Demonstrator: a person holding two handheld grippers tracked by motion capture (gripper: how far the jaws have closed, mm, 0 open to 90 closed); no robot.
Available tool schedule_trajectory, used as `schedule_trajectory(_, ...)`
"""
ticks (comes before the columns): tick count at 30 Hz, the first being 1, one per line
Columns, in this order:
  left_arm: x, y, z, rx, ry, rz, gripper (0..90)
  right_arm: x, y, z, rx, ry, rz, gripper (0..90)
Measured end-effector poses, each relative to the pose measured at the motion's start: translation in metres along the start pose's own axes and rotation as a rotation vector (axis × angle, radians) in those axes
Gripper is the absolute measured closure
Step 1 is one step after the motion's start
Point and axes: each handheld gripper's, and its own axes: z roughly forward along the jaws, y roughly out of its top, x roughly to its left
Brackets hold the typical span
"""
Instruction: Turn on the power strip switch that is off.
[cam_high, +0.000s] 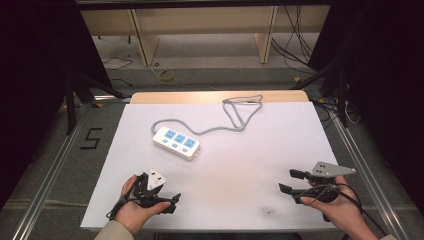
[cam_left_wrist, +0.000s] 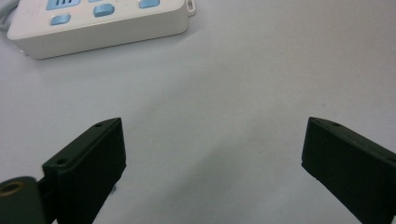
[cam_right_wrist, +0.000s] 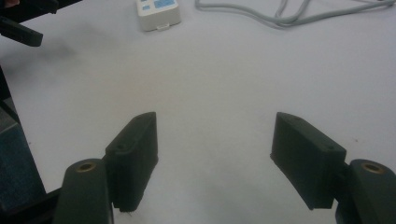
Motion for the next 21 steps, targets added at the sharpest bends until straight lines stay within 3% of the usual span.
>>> schedule_trajectory(6,0.003,0.001,0.000,0.002,0.011,-0.006,9.7,0.000,0.000,-0.001,0.002,-0.006,0.000,31.8)
schedule_trajectory(12,0.008,0.009,0.000,-0.016,0.028,-0.043,18.7,0.000,0.000,0.000,0.003,-0.006,-0.004,31.8)
schedule_trajectory(16,0.012,0.016,0.001,-0.031,0.061,-0.056,31.8,0.001,0.000,0.001,0.008,-0.006,-0.007,31.7)
schedule_trajectory(21,0.013,0.023,0.004,-0.034,0.078,-0.078,54.6,0.001,-0.001,0.002,0.015,-0.007,-0.005,31.7)
